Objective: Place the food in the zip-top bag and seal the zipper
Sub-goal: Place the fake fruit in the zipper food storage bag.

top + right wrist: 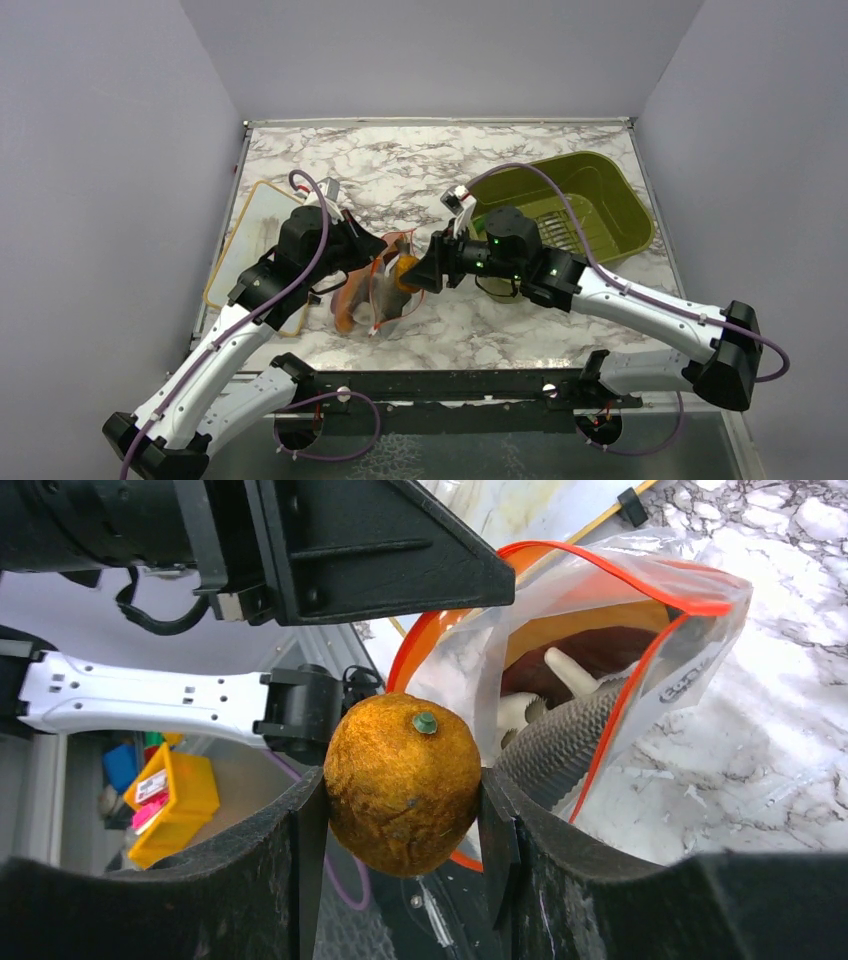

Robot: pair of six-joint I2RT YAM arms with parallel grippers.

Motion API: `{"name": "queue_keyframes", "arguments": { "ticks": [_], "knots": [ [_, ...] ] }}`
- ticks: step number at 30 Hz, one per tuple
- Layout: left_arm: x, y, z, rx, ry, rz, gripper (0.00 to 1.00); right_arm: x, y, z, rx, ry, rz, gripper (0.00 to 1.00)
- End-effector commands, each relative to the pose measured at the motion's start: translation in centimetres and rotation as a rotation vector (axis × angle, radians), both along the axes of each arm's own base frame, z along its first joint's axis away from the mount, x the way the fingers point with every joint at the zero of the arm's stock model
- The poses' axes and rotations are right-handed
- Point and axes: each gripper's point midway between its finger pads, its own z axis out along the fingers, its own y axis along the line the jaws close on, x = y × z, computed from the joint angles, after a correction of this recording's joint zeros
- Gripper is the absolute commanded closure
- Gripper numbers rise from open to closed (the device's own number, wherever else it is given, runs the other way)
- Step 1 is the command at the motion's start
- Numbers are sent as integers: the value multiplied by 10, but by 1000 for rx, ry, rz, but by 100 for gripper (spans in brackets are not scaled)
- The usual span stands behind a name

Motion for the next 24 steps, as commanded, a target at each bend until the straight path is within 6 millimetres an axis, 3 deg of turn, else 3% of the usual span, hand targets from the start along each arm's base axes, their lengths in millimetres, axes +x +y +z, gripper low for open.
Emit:
{"name": "queue_keyframes", "arguments": {
  "ticks": [1, 5, 12, 24],
  "knots": [
    [-1, -12, 31, -71, -59, -51, 100, 12, 12, 10, -10, -100, -38, 56],
    [-4, -14, 42, -96, -73, -68, 100, 15, 19, -5, -61, -118, -52, 52],
    [-14, -11, 54, -169, -71, -49, 100, 13, 34, -15, -148, -148, -102, 51],
    [-15, -5, 68, -203, -98, -16, 100, 18, 30, -30, -174, -104, -189, 50]
  ]
}}
